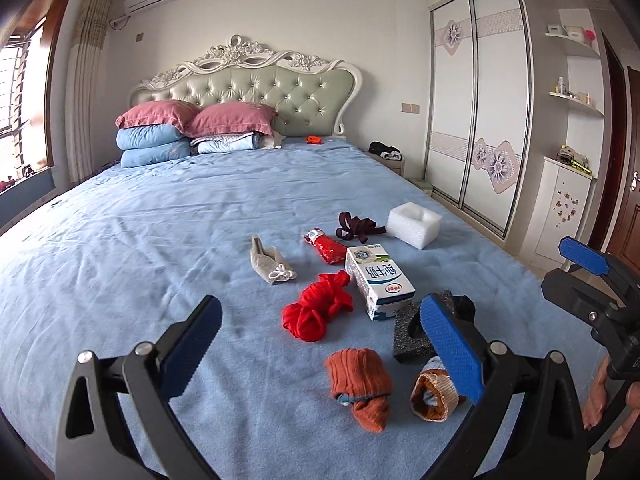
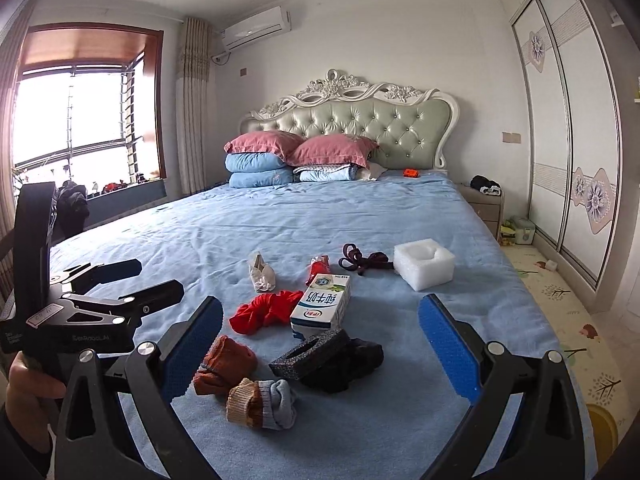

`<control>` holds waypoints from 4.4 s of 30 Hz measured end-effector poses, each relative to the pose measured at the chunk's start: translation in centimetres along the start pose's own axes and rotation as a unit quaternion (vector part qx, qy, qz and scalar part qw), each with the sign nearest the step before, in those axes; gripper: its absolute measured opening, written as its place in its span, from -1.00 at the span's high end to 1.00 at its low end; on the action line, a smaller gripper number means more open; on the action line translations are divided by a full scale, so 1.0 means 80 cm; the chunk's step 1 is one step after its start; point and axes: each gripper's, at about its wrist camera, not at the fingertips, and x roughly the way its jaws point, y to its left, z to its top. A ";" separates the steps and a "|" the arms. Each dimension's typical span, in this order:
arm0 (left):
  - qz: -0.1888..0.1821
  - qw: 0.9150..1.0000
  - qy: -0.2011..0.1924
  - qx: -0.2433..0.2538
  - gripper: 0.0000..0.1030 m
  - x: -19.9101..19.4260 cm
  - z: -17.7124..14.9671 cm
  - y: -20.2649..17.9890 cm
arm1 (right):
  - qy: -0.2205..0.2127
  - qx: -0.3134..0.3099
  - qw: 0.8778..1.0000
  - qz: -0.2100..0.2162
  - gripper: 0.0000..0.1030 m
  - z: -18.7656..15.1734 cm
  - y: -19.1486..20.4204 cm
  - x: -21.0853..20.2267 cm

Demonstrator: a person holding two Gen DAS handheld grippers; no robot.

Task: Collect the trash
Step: 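Grasp the orange sock with the left gripper while the right grasps the striped sock, then carry both socks over the yellow bin and open both grippers, then move both tools back over the bed toward the black foam block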

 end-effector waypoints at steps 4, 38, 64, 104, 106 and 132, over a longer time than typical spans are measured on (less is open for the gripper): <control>-0.005 1.000 0.012 -0.005 -0.93 0.008 -0.006 0.004 | 0.007 -0.011 1.000 -0.001 -0.85 -0.003 0.014 0.005; -0.084 0.989 0.115 -0.037 0.42 0.054 -0.040 0.023 | 0.145 0.032 0.988 0.039 -0.83 -0.075 0.033 0.054; -0.201 0.973 0.111 0.009 0.42 0.054 -0.007 -0.080 | 0.151 0.066 0.986 0.002 0.29 -0.063 -0.055 0.017; -0.384 0.827 0.344 0.222 0.42 0.275 -0.068 -0.702 | 0.209 0.269 0.904 -0.258 0.28 -0.233 -0.528 -0.178; -0.386 0.817 0.367 0.223 0.41 0.290 -0.073 -0.720 | 0.217 0.278 0.899 -0.259 0.28 -0.245 -0.538 -0.175; -0.384 0.828 0.345 0.219 -0.70 0.305 -0.062 -0.744 | 0.209 0.282 0.892 -0.286 -0.32 -0.242 -0.557 -0.182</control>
